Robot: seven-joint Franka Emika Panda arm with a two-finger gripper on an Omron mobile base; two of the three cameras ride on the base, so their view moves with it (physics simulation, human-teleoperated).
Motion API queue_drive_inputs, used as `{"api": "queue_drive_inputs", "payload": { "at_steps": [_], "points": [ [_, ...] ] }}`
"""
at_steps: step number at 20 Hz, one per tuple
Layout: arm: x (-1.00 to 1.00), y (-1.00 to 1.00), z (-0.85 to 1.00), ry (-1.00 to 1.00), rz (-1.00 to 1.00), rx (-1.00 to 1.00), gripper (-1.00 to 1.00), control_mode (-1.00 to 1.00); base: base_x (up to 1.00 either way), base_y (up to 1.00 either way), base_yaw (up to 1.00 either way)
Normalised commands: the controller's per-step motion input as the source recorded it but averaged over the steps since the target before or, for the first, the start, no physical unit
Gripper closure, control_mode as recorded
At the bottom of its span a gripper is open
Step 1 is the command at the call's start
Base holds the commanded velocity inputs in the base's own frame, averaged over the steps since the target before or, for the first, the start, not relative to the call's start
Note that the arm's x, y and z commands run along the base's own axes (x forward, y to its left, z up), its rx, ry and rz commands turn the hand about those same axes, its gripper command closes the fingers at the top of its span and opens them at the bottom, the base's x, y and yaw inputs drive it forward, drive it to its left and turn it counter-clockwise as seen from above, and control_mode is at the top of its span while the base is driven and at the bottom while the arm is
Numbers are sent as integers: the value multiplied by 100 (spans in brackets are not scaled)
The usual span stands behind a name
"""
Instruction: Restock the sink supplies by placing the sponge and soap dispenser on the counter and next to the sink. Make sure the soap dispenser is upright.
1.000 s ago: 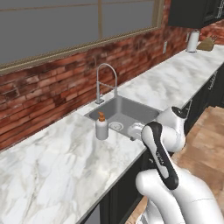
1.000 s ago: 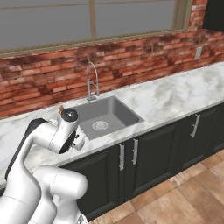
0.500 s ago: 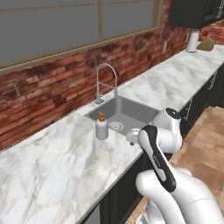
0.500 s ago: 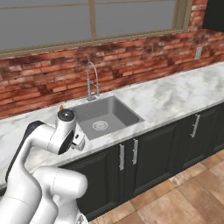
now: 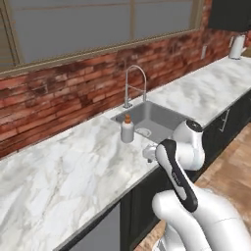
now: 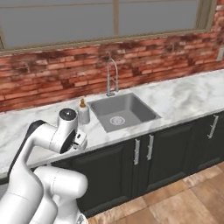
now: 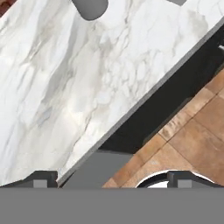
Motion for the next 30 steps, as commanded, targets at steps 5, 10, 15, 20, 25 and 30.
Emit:
{"api": "queue_drive_inputs", "payload": {
  "at_steps": [5, 10, 15, 20, 25, 30],
  "points": [
    [0, 0, 0, 0, 0, 0, -100, 100, -46, 25, 69],
    [0, 0, 0, 0, 0, 0, -100, 100, -34, 45, 71],
    [0, 0, 0, 0, 0, 0, -100, 100, -32, 60, 71],
    [0, 0, 0, 0, 0, 0, -100, 100, -35, 79, 67],
    [0, 0, 0, 0, 0, 0, -100, 100, -53, 93, 61],
    [0, 0, 0, 0, 0, 0, -100, 100, -65, 44, 61]
  ]
}}
